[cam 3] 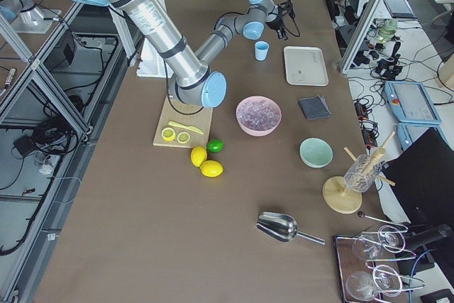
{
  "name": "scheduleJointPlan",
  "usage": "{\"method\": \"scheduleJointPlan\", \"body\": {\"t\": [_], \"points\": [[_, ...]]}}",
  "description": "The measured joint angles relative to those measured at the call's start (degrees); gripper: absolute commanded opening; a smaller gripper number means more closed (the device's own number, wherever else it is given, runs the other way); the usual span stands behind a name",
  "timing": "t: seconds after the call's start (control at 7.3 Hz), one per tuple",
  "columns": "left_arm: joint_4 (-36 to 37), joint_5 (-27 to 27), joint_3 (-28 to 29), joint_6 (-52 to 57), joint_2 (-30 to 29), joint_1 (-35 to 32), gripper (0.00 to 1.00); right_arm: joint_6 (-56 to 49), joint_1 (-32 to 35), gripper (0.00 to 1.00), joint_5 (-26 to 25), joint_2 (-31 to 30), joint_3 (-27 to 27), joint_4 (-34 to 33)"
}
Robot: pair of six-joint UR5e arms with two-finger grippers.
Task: Put ice and cherries in cup
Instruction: 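Lift the ice cube with the right gripper and carry it over the light-blue cup, then open the right gripper to drop the ice into the cup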
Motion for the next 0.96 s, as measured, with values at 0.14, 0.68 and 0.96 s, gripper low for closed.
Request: {"method": "scheduleJointPlan", "body": {"t": [0.14, 0.68, 0.96], "points": [[0.05, 0.01, 0.10, 0.00, -0.01, 0.27, 0.98, 1.23, -2.85, 0.00, -2.90, 0.75, -0.32, 0.84], [-0.06, 0.01, 0.75, 0.08, -0.05, 0.50, 0.98, 1.95, -7.70, 0.00, -8.12, 3.64, -5.70, 4.09], [-0.12, 0.01, 0.87, 0.09, -0.01, 0.74, 0.98, 1.50, -7.78, 0.00, -8.17, 3.51, -9.35, 7.01]]}}
